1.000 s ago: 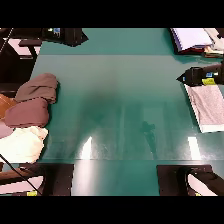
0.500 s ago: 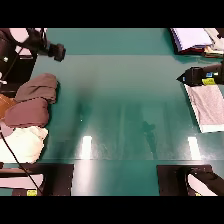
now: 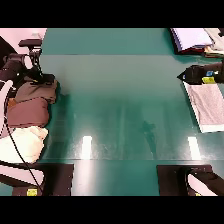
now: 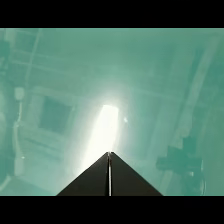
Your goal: Fold the shirts.
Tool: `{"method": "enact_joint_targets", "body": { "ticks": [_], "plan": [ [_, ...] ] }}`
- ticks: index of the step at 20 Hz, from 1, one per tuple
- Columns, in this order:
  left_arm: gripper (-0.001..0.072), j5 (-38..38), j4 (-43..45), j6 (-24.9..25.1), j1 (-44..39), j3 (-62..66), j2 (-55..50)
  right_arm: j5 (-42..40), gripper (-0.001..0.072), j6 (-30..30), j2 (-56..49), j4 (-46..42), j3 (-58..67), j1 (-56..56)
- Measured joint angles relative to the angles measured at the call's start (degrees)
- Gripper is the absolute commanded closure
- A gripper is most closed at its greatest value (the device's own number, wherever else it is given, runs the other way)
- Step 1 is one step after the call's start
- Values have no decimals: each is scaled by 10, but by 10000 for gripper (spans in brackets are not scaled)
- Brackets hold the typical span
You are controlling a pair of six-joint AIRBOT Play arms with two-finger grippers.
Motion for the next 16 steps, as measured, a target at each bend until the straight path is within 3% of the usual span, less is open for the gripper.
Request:
{"method": "enact_joint_targets", "body": {
  "ticks": [1, 5, 9, 16],
  "plan": [
    [672, 0, 0, 0, 3, 0, -1, -4, 696, 0, 0, 0, 0, 0],
    [681, -10, -3, -2, 7, 30, 21, -18, 696, 0, 0, 0, 9, 0],
    [681, -16, -12, 8, -14, 106, 109, -22, 696, 0, 0, -2, 74, -7],
    [682, -57, -57, 63, -192, 217, 275, -23, 697, 0, 0, -5, 224, -69]
  ]
}}
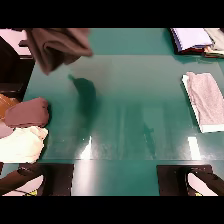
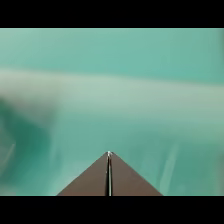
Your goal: Fold the shirts.
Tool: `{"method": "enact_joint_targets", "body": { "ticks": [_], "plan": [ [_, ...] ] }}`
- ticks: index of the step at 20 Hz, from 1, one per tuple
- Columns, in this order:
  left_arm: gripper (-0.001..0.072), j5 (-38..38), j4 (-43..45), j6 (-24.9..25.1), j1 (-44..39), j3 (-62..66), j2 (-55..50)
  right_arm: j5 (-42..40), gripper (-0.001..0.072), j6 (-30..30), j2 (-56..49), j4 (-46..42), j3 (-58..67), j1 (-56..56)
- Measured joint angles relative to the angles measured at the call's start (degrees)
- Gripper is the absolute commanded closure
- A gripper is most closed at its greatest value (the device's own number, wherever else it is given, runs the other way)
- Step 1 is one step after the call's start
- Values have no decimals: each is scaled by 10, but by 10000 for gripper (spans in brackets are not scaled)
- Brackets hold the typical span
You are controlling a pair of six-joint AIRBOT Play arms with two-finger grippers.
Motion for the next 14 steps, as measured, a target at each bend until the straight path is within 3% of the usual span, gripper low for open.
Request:
{"method": "enact_joint_targets", "body": {
  "ticks": [6, 7, 8, 9, 14],
  "plan": [
    [677, -57, -10, 11, -212, 15, -48, 25, 697, 0, 0, 1, 60, -32],
    [497, -57, -17, 13, -242, 16, -72, 31, 697, 0, 0, 1, 64, -33],
    [202, -53, -27, 14, -265, 16, -96, 40, 697, 0, 0, 1, 66, -35],
    [153, -48, -41, 17, -285, 17, -121, 48, 697, 0, 0, 1, 68, -36],
    [162, -63, -37, 8, -281, 19, -182, 83, 697, 0, 0, 1, 72, -37]
  ]
}}
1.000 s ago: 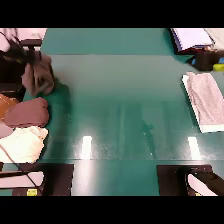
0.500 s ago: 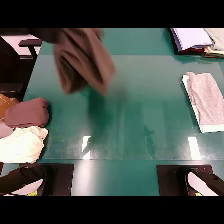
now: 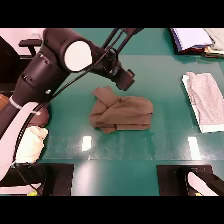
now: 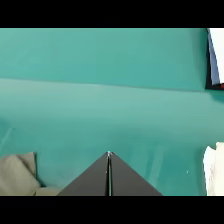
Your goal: Fold the shirts.
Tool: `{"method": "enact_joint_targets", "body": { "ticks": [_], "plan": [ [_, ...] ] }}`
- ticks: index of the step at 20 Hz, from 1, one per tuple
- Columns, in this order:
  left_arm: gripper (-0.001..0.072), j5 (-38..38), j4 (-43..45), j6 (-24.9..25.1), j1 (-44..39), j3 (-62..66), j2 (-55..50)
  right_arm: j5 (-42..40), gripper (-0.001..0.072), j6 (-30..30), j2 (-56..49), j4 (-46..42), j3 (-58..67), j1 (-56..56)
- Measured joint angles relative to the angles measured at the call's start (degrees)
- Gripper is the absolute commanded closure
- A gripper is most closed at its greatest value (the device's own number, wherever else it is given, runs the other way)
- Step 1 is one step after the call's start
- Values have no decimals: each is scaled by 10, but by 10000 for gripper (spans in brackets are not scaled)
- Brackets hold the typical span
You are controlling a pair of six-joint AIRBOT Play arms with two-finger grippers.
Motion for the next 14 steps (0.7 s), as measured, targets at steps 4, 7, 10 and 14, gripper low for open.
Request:
{"method": "enact_joint_targets", "body": {
  "ticks": [4, 7, 10, 14],
  "plan": [
    [162, -57, 14, -35, 127, -15, 5, 12, 697, 0, 0, 0, 0, 0],
    [162, -71, -57, -46, 220, -85, 6, 15, 697, 0, 0, 0, 1, 0],
    [162, -30, -142, -39, 271, -205, 6, 17, 697, 0, 0, 0, 1, 0],
    [163, 58, -222, -28, 280, -341, -9, 17, 697, 0, -1, 0, 1, 0]
  ]
}}
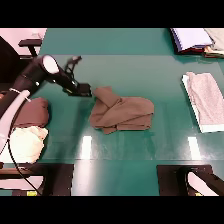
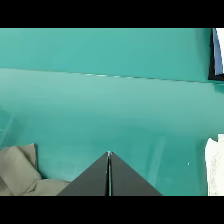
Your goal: Fold the shirts.
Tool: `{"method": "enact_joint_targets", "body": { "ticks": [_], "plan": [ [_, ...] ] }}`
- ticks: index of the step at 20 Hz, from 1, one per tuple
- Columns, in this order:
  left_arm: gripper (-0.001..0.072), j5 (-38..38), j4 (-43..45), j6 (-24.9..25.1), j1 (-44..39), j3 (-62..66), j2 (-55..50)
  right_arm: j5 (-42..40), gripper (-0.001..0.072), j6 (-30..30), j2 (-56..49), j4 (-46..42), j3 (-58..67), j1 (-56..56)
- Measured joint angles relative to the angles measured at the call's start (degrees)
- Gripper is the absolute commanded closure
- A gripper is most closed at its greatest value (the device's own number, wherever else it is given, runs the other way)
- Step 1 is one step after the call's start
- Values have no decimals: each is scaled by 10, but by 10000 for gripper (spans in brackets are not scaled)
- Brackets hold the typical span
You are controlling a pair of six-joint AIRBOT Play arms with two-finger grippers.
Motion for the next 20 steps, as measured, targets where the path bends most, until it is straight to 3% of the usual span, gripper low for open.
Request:
{"method": "enact_joint_targets", "body": {
  "ticks": [5, 6, 8, 9, 15, 16, 17, 18, 20],
  "plan": [
    [165, 82, -41, 14, -34, -59, -29, 4, 697, 0, -5, 0, -1, 0],
    [215, 94, -46, 15, -39, -63, -32, 9, 697, 0, -8, 0, -1, 0],
    [626, 107, -56, 16, -45, -67, -35, 26, 697, 0, -18, 0, -1, 0],
    [680, 112, -60, 16, -48, -69, -37, 38, 697, 0, -25, 0, -1, 0],
    [680, 97, -56, 21, -29, -25, -35, 87, 680, 0, -46, 0, -121, -5],
    [680, 89, -53, 24, -23, -10, -35, 84, 450, 0, -44, 1, -167, -9],
    [680, 80, -50, 28, -18, 5, -35, 72, 155, 0, -43, 2, -223, -12],
    [680, 73, -48, 32, -14, 19, -35, 57, 115, 0, -43, 3, -280, -14],
    [680, 63, -48, 40, -11, 37, -35, 18, 114, -8, -57, 21, -387, -16]
  ]
}}
